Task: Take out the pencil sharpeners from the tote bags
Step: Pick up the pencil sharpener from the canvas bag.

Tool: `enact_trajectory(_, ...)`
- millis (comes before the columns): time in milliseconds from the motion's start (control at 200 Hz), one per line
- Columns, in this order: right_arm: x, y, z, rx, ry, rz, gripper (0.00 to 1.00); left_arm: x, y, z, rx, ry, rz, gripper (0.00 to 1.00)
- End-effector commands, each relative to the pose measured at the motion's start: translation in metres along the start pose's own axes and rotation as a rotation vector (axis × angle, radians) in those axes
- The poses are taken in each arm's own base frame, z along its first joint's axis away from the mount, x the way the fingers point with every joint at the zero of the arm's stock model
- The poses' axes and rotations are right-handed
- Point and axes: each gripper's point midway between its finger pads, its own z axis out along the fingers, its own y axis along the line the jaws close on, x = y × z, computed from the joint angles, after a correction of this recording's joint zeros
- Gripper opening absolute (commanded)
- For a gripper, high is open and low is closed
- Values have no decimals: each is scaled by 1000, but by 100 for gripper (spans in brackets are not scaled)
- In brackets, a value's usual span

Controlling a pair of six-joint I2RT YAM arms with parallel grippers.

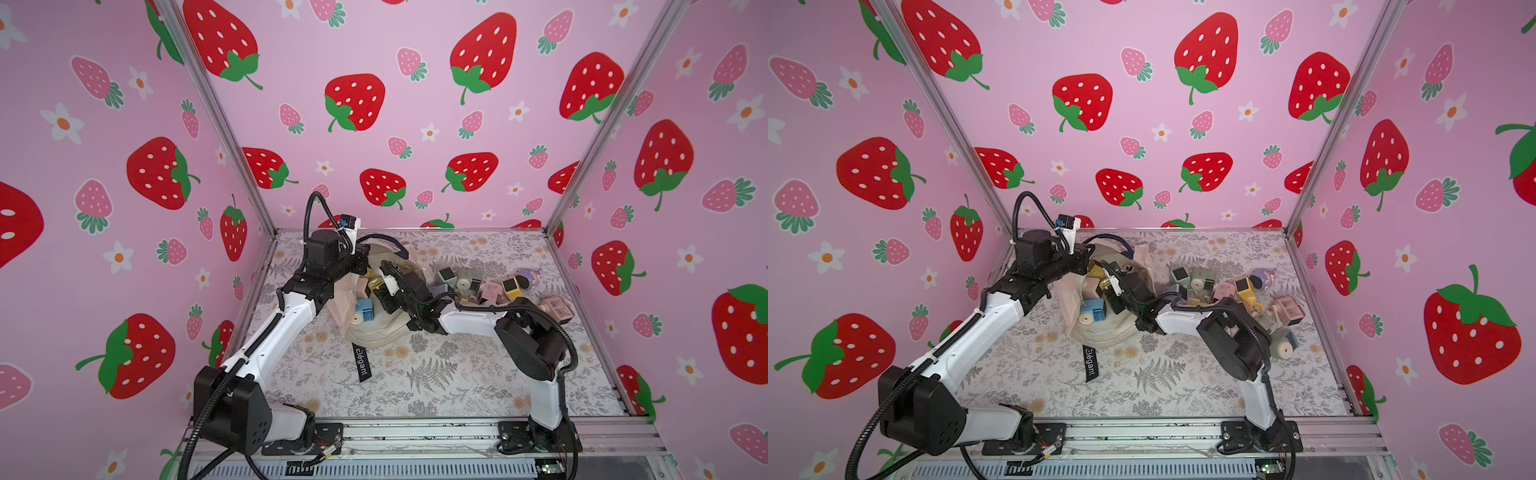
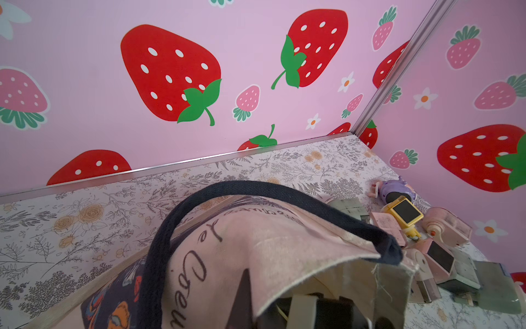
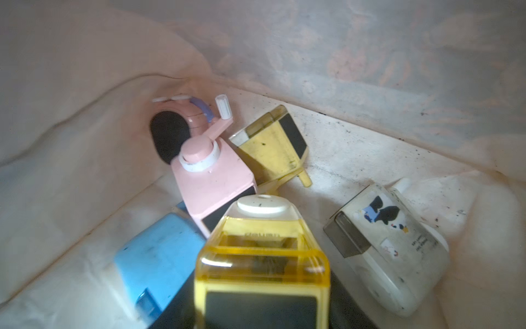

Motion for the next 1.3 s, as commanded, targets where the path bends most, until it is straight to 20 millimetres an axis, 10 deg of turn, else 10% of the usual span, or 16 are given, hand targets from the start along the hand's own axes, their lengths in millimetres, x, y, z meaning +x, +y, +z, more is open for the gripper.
enact_trajectory(0,-37,31,-27,-112,-110,-52,52,-39,-13,-15,39,-123,45,0)
enact_trajectory(620,-32,31,-137,-161,-84,-81,52,-39,-14,-15,45,-121,45,0)
enact_trajectory(1296,67,-25,-185,40,87,242,52,-38,-12,-15,32,-119,45,0)
